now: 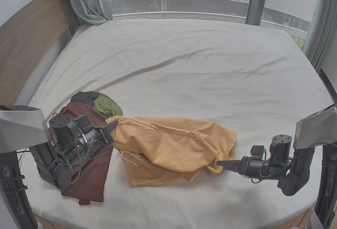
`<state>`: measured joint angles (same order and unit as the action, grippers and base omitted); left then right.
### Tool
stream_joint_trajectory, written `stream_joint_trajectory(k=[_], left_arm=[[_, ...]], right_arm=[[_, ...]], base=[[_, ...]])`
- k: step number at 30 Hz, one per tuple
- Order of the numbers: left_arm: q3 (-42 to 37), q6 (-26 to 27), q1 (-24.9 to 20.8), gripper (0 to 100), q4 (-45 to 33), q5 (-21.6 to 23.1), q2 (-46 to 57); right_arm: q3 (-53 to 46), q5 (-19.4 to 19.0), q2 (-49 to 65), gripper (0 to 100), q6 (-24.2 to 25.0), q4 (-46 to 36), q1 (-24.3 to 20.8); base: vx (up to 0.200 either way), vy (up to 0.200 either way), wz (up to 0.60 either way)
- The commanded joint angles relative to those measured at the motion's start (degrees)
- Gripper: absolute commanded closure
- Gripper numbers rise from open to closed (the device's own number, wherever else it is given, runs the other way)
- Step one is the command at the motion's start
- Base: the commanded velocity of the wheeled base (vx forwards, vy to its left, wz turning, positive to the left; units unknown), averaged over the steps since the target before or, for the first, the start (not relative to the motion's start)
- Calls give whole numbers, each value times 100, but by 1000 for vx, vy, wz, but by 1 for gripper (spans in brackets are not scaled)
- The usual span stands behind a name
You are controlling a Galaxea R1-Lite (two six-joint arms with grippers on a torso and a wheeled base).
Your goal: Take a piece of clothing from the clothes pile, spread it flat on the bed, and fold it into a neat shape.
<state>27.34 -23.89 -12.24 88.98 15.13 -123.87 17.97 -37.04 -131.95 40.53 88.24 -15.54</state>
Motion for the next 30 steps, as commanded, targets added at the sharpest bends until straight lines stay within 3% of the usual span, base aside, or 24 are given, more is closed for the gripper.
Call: stream_joint_trajectory(k=[1, 11, 18, 30], left_arm=[[-1, -1, 2, 100, 5, -1, 3], [-1, -1, -7, 100, 5, -1, 29], [8, -1, -24, 100, 5, -1, 38], [8, -1, -15, 100, 14, -1, 38]], right_arm=[[93, 3, -120, 0, -54, 1, 262], [383, 65, -481, 0, -63, 9, 385], [840, 1005, -630, 0, -54, 9, 166], [857, 1040, -410, 0, -10, 9, 16]], base=[[0, 0, 0], [0, 0, 0], [0, 0, 0], [0, 0, 0]])
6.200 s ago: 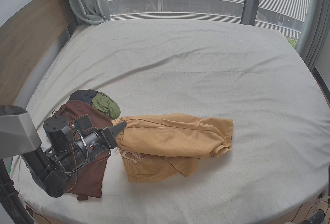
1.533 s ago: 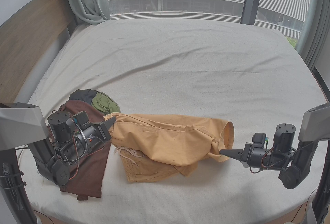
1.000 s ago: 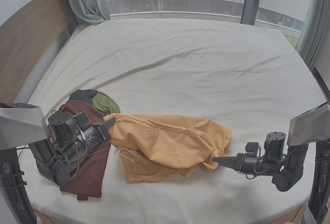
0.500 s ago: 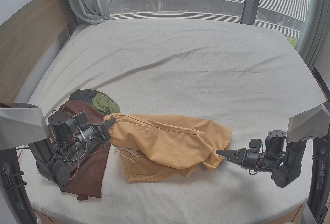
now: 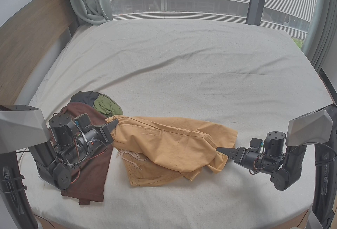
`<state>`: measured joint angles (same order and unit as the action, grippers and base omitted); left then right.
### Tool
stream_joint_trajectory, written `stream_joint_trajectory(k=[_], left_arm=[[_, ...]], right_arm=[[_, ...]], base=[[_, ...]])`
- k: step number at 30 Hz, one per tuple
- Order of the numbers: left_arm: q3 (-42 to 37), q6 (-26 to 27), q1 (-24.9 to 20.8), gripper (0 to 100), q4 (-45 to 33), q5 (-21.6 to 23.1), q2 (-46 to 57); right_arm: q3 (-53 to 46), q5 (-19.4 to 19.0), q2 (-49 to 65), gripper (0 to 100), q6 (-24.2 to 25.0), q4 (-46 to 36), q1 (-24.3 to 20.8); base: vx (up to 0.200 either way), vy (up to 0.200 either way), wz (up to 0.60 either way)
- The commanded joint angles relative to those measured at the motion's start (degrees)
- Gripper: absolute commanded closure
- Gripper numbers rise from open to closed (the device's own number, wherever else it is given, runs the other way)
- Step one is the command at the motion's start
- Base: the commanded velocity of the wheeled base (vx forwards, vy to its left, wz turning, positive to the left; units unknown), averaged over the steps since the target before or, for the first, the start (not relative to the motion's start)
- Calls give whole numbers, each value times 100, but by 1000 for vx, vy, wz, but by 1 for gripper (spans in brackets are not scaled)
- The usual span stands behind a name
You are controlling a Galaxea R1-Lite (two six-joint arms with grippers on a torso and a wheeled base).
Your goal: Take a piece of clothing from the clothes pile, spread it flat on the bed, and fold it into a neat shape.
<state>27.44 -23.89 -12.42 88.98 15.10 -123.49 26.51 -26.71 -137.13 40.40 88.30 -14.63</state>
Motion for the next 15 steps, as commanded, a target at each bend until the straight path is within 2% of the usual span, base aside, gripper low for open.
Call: stream_joint_trajectory(k=[1, 11, 12, 15], left_arm=[[-2, -1, 3, 100, 14, 1, 0], [7, -1, 3, 100, 14, 1, 0], [7, -1, 3, 100, 14, 1, 0], [7, -1, 12, 100, 14, 1, -8]], right_arm=[[3, 8, 108, 0, 3, 3, -84], [310, 333, -217, 0, -6, 3, -40], [310, 368, -261, 100, -6, 3, -40], [319, 386, -332, 100, -6, 3, -31]], base=[[0, 0, 0], [0, 0, 0], [0, 0, 0], [0, 0, 0]])
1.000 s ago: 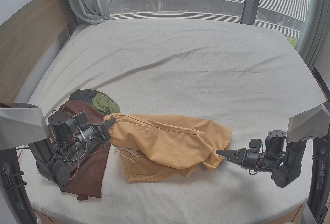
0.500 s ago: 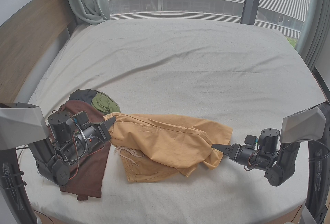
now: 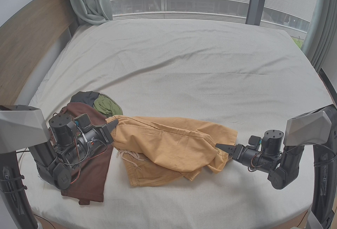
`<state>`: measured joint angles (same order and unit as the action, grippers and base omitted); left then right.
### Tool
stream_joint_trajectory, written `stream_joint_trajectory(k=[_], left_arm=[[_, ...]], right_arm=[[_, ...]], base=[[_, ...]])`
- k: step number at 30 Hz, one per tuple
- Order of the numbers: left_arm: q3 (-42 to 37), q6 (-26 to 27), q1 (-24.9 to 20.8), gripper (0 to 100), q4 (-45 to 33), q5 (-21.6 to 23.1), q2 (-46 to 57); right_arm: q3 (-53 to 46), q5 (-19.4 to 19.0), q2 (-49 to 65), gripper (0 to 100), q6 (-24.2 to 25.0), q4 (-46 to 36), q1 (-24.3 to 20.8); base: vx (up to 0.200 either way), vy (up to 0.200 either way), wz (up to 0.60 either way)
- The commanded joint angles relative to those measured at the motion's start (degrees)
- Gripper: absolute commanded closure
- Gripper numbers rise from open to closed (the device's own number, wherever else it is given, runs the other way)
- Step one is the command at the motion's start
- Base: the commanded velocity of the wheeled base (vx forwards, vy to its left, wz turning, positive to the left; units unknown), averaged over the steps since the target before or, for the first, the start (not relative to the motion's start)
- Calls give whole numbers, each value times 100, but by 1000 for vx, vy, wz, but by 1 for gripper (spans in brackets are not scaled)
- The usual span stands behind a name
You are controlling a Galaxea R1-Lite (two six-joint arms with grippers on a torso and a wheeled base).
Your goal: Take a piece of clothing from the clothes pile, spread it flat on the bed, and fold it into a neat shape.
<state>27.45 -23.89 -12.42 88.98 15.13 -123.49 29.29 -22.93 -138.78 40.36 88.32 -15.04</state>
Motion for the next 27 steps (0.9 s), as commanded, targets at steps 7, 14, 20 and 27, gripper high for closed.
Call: stream_joint_trajectory(k=[7, 14, 20, 27], left_arm=[[23, -1, 12, 100, 5, -1, -35], [58, -19, 38, 100, 5, -1, -79], [111, -45, 152, 100, 5, -10, -167], [129, -36, 231, 100, 5, -1, -193]], right_arm=[[15, -10, -44, 100, 51, 1, 45], [-284, -467, 580, 100, 138, 10, 221], [-776, -1521, 1169, 100, 165, 19, 467], [-969, -2154, 1582, 100, 174, 19, 608]], base=[[0, 0, 0], [0, 0, 0], [0, 0, 0], [0, 0, 0]])
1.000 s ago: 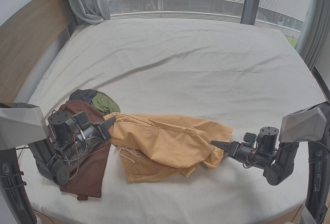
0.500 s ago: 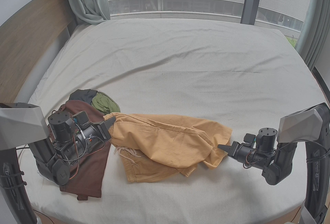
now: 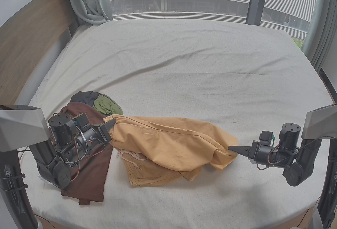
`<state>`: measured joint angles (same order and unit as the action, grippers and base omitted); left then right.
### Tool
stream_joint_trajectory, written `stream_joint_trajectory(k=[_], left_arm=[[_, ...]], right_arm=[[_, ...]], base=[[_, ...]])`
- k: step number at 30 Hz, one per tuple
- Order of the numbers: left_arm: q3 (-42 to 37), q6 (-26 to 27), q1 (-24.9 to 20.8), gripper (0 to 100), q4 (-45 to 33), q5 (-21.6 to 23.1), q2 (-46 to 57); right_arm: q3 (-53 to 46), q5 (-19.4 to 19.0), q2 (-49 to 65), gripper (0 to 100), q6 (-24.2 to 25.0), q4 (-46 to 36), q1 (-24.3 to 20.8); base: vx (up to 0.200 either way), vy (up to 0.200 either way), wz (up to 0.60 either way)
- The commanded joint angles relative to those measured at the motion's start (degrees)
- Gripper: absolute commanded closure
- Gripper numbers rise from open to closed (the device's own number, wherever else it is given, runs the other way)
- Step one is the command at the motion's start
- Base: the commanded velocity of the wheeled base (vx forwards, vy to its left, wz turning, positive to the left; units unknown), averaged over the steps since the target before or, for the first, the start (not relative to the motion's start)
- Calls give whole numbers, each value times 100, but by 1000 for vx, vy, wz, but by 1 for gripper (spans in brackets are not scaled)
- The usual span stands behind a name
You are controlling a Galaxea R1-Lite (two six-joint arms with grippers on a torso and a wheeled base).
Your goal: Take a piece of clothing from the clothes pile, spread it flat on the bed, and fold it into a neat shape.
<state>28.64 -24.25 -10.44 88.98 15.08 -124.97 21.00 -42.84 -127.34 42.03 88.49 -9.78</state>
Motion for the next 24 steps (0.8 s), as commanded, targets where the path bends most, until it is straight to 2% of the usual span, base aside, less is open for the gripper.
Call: stream_joint_trajectory(k=[1, 17, 18, 24], left_arm=[[10, -1, 33, 100, 5, 4, -37], [28, 25, 24, 100, 14, 4, 16], [37, 25, 24, 100, 14, 4, 25], [37, 17, 33, 100, 14, 4, 86]], right_arm=[[-158, -260, 500, 100, 7, 1, 90], [150, -216, 184, 100, -11, -7, 195], [141, -216, 148, 0, -11, -7, 187], [141, -216, -98, 0, -99, -7, 64]], base=[[0, 0, 0], [0, 0, 0], [0, 0, 0], [0, 0, 0]])
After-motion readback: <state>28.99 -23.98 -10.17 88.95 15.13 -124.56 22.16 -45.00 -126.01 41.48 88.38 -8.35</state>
